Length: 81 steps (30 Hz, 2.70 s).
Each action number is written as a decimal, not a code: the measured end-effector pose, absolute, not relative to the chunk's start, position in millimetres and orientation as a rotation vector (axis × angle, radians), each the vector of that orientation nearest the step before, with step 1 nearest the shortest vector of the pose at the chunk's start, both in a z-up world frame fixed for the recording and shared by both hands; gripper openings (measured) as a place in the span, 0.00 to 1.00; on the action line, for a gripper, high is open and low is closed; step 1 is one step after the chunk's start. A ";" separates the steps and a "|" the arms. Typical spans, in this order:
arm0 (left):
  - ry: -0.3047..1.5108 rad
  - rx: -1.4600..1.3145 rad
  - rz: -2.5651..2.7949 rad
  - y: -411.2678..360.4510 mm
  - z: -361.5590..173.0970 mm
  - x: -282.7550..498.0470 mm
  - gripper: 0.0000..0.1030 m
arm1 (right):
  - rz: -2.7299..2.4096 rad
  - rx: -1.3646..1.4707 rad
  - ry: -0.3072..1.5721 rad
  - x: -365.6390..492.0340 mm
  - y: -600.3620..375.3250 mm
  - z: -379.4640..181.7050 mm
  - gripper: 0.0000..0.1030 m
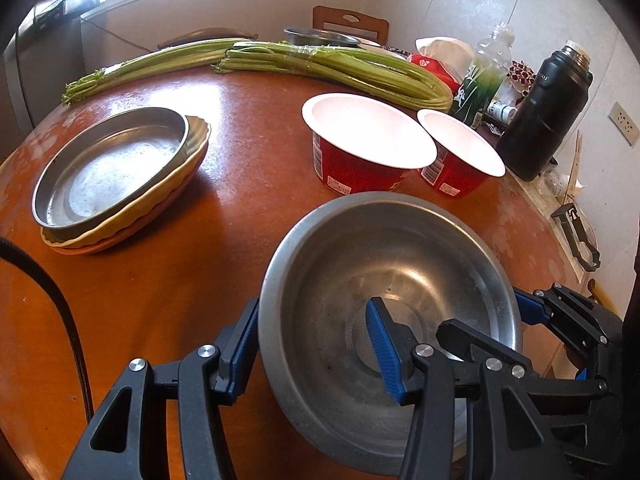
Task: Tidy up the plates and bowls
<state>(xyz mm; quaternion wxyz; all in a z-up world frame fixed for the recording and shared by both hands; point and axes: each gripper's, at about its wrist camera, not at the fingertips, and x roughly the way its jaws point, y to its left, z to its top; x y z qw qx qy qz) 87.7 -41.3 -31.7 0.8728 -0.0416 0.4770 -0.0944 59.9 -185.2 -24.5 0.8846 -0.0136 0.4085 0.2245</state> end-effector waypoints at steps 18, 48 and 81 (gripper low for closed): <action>0.950 -0.093 -0.170 -34.0 -10.2 86.7 0.51 | 0.448 0.040 0.782 62.1 -202.3 2.7 0.50; 0.802 -0.009 -0.144 -24.4 101.9 160.7 0.51 | 0.452 0.125 0.659 119.6 -198.1 95.5 0.51; 1.083 -0.029 -0.213 -53.2 -8.7 241.4 0.51 | 0.422 0.277 0.937 177.2 -204.7 -5.5 0.51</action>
